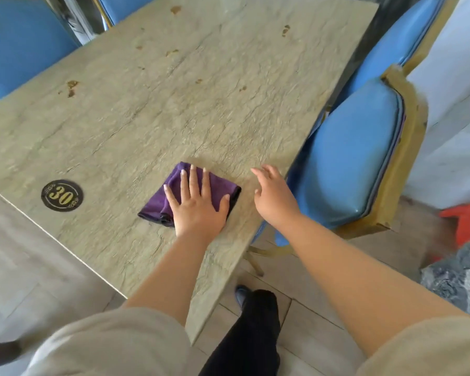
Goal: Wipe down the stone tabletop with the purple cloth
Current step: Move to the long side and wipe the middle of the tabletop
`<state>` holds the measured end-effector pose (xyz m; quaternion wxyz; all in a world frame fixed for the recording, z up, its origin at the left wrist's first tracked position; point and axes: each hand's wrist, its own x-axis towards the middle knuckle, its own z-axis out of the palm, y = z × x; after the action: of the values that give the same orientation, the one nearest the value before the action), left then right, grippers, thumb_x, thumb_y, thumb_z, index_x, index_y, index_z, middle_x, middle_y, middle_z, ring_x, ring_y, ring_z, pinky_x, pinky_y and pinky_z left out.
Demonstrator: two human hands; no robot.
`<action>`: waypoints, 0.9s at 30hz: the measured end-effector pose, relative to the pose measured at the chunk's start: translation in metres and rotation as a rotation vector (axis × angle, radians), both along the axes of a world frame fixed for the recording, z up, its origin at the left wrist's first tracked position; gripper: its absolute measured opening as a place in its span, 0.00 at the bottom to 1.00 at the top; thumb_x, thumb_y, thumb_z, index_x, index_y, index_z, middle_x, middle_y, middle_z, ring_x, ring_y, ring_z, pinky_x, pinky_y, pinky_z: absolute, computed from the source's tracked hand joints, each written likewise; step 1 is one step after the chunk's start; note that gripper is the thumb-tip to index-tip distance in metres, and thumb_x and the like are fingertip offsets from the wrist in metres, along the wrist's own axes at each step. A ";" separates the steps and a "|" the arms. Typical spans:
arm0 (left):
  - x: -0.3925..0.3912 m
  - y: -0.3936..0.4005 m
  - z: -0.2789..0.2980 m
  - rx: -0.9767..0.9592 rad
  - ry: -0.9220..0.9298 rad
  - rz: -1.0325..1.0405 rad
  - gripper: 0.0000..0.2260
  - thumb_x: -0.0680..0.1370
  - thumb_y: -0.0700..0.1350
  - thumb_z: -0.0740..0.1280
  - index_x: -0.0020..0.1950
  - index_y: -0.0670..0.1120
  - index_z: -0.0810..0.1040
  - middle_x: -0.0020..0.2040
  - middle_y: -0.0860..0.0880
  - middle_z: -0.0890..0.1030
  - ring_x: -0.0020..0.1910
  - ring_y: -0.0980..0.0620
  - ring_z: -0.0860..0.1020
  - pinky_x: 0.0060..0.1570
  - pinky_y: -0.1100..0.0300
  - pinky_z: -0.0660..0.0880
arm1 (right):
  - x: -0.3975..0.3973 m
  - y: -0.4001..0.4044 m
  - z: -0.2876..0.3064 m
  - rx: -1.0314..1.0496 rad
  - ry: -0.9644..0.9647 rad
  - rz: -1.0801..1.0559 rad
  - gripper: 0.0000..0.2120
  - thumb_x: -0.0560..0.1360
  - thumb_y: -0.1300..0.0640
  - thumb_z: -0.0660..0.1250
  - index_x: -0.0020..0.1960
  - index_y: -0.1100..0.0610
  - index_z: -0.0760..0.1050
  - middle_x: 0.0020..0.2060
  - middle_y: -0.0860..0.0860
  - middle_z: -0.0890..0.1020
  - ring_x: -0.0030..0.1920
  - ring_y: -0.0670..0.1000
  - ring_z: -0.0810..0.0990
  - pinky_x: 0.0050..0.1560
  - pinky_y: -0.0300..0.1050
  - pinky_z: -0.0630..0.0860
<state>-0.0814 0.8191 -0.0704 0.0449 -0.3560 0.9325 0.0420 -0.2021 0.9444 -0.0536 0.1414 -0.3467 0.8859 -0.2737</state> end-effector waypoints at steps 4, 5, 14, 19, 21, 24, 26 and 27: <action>0.021 0.050 -0.004 -0.006 0.075 -0.084 0.34 0.78 0.65 0.45 0.79 0.47 0.46 0.80 0.46 0.45 0.79 0.45 0.44 0.74 0.38 0.42 | -0.040 -0.031 0.003 0.056 0.012 -0.030 0.26 0.79 0.64 0.58 0.75 0.55 0.59 0.76 0.53 0.54 0.76 0.52 0.53 0.72 0.45 0.61; 0.022 0.050 -0.005 0.000 0.060 -0.113 0.34 0.78 0.66 0.45 0.79 0.48 0.46 0.80 0.47 0.45 0.79 0.46 0.43 0.74 0.37 0.42 | -0.049 -0.038 0.002 0.083 0.015 -0.004 0.26 0.79 0.63 0.57 0.75 0.55 0.59 0.76 0.53 0.54 0.76 0.52 0.52 0.73 0.46 0.59; -0.070 -0.057 -0.002 0.010 0.024 0.099 0.34 0.75 0.70 0.41 0.78 0.57 0.43 0.79 0.55 0.41 0.78 0.53 0.37 0.71 0.33 0.39 | -0.116 -0.070 0.005 0.296 0.142 0.180 0.25 0.80 0.60 0.55 0.74 0.47 0.59 0.76 0.52 0.54 0.77 0.55 0.47 0.75 0.58 0.51; -0.125 -0.076 0.001 0.073 0.001 0.268 0.33 0.76 0.67 0.41 0.79 0.54 0.43 0.80 0.52 0.41 0.78 0.49 0.38 0.71 0.34 0.39 | -0.157 -0.072 0.013 0.349 0.121 0.236 0.25 0.81 0.57 0.54 0.77 0.50 0.54 0.77 0.52 0.52 0.77 0.54 0.47 0.75 0.52 0.53; -0.126 -0.047 0.003 0.062 0.033 0.187 0.33 0.77 0.67 0.42 0.79 0.54 0.44 0.80 0.53 0.42 0.78 0.49 0.39 0.73 0.38 0.40 | -0.170 -0.074 0.015 0.382 0.127 0.186 0.25 0.81 0.56 0.54 0.77 0.49 0.54 0.78 0.52 0.49 0.77 0.55 0.43 0.75 0.54 0.51; -0.112 0.019 0.004 0.070 0.097 -0.038 0.33 0.77 0.67 0.46 0.79 0.55 0.47 0.80 0.55 0.44 0.78 0.51 0.40 0.74 0.41 0.43 | -0.179 -0.085 0.017 0.430 0.063 0.126 0.26 0.81 0.54 0.54 0.77 0.49 0.52 0.78 0.51 0.46 0.77 0.56 0.41 0.75 0.59 0.48; -0.099 0.046 0.003 0.073 0.101 -0.152 0.32 0.77 0.67 0.50 0.79 0.56 0.49 0.79 0.56 0.48 0.78 0.52 0.43 0.74 0.40 0.48 | -0.181 -0.095 0.019 0.438 0.021 0.113 0.27 0.80 0.54 0.56 0.77 0.49 0.52 0.78 0.51 0.46 0.77 0.56 0.40 0.74 0.63 0.47; -0.094 0.048 0.001 0.061 0.092 -0.198 0.32 0.77 0.67 0.52 0.79 0.57 0.50 0.79 0.56 0.49 0.78 0.52 0.45 0.73 0.38 0.50 | -0.180 -0.099 0.021 0.450 0.004 0.106 0.28 0.80 0.54 0.57 0.77 0.49 0.51 0.78 0.51 0.45 0.77 0.56 0.40 0.74 0.64 0.47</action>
<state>-0.1752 0.8670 -0.0691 0.0168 -0.2581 0.9625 0.0820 -0.3825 0.8454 -0.0329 0.2275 -0.3531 0.9055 -0.0605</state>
